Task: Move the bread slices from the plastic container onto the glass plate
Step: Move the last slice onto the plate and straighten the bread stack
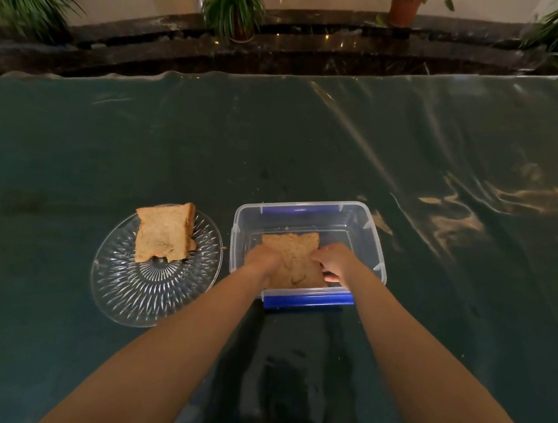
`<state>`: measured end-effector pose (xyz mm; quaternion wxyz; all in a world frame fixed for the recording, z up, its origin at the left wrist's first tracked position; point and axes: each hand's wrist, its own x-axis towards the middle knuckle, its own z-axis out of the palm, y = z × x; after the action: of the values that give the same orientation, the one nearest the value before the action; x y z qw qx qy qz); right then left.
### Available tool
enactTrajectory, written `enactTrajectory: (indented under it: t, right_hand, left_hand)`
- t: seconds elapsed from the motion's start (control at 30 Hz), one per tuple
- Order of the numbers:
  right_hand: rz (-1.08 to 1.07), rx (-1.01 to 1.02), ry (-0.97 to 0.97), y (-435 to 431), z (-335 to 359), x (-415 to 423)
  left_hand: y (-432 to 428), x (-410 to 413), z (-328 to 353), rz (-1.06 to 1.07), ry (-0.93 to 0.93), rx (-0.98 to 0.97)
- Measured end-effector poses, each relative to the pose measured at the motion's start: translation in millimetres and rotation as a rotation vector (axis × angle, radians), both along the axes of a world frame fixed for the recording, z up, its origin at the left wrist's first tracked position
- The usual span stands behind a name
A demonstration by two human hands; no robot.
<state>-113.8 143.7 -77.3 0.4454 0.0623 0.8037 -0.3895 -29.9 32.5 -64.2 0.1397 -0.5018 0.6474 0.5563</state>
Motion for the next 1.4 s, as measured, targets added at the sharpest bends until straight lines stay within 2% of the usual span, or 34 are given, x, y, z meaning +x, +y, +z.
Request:
enactTrajectory:
  t: [0.2,0.47,0.7,0.97,1.1,1.4]
  right_hand:
    - [-0.077,-0.039,-0.024,2.9,-0.6,-1.2]
    - [-0.099,-0.128,0.119,-0.2,14.2,-2.5]
    - [-0.125,-0.091,0.403,-22.2,46.0,0.6]
    - [-0.132,-0.172,0.551,-77.0,76.9,28.7]
    - [-0.078,-0.181,0.555,-117.8,78.4,52.5]
    - [0.087,-0.147,0.506,-196.8,49.1,100.6]
  left_hand:
    - [-2.3,1.7,2.0,0.001,-0.007,0.0]
    - [-10.6,2.9,19.0,-0.025,0.146,-0.01]
    - [-25.3,7.9,38.8,-0.029,0.309,-0.108]
    - [-75.4,34.7,59.5,0.092,0.466,-0.18]
    - [-111.9,59.0,58.4,0.145,0.457,-0.243]
    - [-185.3,110.1,29.7,0.23,0.289,-0.294]
